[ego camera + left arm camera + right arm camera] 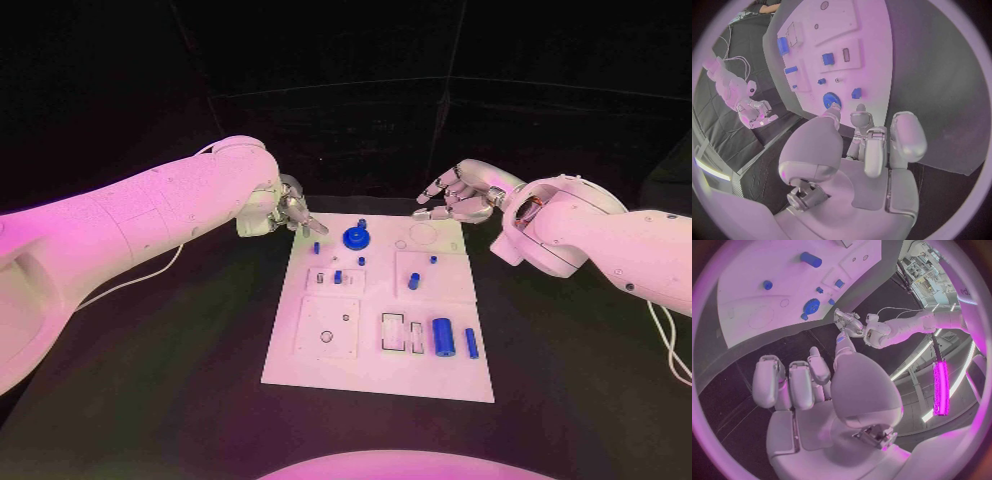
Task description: Assemble the parts on the task board
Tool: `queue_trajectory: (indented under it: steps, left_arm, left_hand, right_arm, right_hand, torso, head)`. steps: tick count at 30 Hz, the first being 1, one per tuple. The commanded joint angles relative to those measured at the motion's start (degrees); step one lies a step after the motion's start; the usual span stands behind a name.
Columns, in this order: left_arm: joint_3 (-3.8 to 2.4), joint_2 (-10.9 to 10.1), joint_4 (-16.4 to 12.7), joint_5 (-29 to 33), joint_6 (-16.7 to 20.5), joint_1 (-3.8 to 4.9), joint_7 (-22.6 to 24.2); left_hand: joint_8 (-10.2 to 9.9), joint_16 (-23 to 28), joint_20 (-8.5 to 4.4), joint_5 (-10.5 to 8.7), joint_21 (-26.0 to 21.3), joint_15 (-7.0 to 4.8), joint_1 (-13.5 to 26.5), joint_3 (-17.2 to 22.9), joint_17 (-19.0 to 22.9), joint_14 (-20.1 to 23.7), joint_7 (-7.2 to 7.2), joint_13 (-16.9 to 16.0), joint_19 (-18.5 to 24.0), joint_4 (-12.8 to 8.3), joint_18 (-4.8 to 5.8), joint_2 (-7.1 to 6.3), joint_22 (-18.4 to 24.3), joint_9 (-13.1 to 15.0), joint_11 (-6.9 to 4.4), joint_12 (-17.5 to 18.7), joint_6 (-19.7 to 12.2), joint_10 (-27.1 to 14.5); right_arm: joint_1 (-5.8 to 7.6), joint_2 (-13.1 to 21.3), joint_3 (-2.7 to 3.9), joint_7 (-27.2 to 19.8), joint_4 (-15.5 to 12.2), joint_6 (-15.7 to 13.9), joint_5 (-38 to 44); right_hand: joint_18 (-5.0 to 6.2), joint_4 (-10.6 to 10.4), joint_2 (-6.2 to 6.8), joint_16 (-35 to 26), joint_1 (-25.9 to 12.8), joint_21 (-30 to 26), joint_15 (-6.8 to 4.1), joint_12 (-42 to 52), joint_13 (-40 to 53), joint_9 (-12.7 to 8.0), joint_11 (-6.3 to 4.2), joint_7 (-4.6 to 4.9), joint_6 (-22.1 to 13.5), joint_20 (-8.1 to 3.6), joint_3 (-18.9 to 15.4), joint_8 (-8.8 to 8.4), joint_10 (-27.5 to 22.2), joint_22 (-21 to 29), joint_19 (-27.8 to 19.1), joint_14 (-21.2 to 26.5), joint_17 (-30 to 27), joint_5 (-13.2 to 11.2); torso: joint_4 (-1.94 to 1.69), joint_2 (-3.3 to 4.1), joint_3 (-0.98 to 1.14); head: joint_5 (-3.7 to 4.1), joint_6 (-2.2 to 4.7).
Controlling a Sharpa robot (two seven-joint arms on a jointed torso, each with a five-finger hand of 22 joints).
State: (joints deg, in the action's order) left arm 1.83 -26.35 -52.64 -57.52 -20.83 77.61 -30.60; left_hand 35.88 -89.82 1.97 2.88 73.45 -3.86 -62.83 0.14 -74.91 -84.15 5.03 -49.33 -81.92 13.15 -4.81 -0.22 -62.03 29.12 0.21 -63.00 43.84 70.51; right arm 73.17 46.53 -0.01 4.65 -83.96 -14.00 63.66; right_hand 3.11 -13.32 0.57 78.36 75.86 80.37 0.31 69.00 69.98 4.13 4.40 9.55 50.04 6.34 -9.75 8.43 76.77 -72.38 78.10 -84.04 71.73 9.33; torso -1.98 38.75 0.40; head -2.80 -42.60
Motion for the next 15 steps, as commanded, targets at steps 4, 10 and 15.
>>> queue_trajectory:
  steps: [4,10,15]
  left_arm:
    - [0.16,1.9,3.3,-2.0,-1.3,-0.62,3.0]
    - [0.21,3.2,5.2,-2.7,-1.1,-1.15,4.0]
    - [0.22,3.8,6.1,-2.8,-1.7,-1.4,4.3]
  left_hand:
    - [-0.4,-0.2,0.47,-0.17,-0.1,0.36,0.4,-1.7,-15.1,-5.8,-0.06,-0.2,0.0,0.7,-0.47,0.61,-0.2,-0.7,0.26,-0.5,1.0,-0.1]
    - [-0.5,-0.2,0.39,-0.2,0.2,0.24,0.9,-3.6,-15.1,-5.8,-0.25,-0.4,-0.2,1.8,-0.4,0.57,-0.6,-1.4,0.13,-0.8,1.8,0.1]
    - [-0.5,-0.2,0.35,-0.2,0.3,0.19,0.8,-4.0,-15.1,-5.8,-0.33,-0.5,-0.2,2.0,-0.37,0.61,-0.8,-1.5,0.06,-0.9,2.0,0.2]
  right_arm:
    - [0.1,-0.3,0.04,-0.6,0.1,-0.6,-0.1]
    - [0.1,-0.4,0.04,-0.6,0.1,-0.5,-0.1]
    - [0.1,-0.5,0.04,-0.6,0.2,-0.5,-0.1]
  right_hand:
    - [1.0,-0.1,-0.49,-0.4,0.0,-0.3,-0.24,0.3,0.0,-0.1,0.12,0.0,-0.3,0.07,-0.3,0.21,-0.4,0.1,-0.4,-2.2,0.0,0.5]
    - [1.0,-0.1,-0.55,-0.4,0.1,-0.4,-0.24,0.3,-0.1,-0.1,0.12,0.0,-0.3,0.07,-0.4,0.23,-0.4,0.2,-0.5,-2.2,0.0,0.6]
    - [1.0,-0.1,-0.55,-0.4,0.1,-0.4,-0.24,0.3,-0.1,-0.1,0.12,0.0,-0.3,0.07,-0.4,0.23,-0.4,0.2,-0.5,-2.2,0.0,0.6]
  torso:
    - [0.02,-0.02,0.0]
    - [-0.02,-0.07,0.09]
    - [-0.05,-0.1,0.11]
  head:
    - [-0.01,-0.17]
    - [-0.03,-0.33]
    - [0.02,-0.36]
